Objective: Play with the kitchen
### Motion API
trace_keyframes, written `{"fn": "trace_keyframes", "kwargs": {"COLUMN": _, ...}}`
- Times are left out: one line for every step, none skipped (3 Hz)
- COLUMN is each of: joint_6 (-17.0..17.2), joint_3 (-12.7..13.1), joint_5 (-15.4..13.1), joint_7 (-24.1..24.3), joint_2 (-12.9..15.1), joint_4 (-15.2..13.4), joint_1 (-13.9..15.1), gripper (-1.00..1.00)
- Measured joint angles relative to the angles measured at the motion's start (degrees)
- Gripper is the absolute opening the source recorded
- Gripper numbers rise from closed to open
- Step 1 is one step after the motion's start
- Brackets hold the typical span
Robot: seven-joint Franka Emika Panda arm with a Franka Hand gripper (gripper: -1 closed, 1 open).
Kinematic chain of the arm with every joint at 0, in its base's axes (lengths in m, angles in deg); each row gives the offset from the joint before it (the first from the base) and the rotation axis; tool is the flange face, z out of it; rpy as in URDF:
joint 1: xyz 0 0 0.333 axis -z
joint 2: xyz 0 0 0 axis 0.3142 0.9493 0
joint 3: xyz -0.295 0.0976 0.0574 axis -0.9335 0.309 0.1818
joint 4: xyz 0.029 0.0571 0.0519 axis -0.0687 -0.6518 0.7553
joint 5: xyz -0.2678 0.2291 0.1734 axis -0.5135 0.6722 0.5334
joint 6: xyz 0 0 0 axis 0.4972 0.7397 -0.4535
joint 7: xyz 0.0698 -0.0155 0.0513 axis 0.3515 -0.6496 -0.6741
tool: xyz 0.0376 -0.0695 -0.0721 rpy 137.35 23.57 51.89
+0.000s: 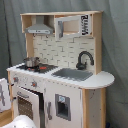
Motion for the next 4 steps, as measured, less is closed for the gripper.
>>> {"fn": "trace_keyframes", "kwargs": {"joint_6": -3.9, "joint_3": 0.9, "joint_5": 0.0, "joint_7": 3.9, "joint_2": -2.2, "joint_4": -1.8, "joint_1": 0.0, "gripper": 1.0}}
{"fn": "trace_keyframes", "kwargs": {"joint_6": -6.9, "joint_3": 2.0, "joint_5": -0.6, "joint_7": 8.4, "joint_2": -2.8, "joint_4": -3.1, "joint_1": 0.2, "gripper": 1.0}}
{"fn": "trace_keyframes", "kwargs": {"joint_6": -8.9, "joint_3": 2.6, "joint_5": -2.3, "joint_7": 14.0, "joint_2": -2.8, "joint_4": -3.4, "joint_1": 1.0, "gripper": 1.0}}
{"fn": "trace_keyframes", "kwargs": {"joint_6": -11.2, "joint_3": 3.0, "joint_5": -4.2, "joint_7": 19.4, "joint_2": -2.8, "joint_4": -3.4, "joint_1": 2.6, "gripper": 1.0}}
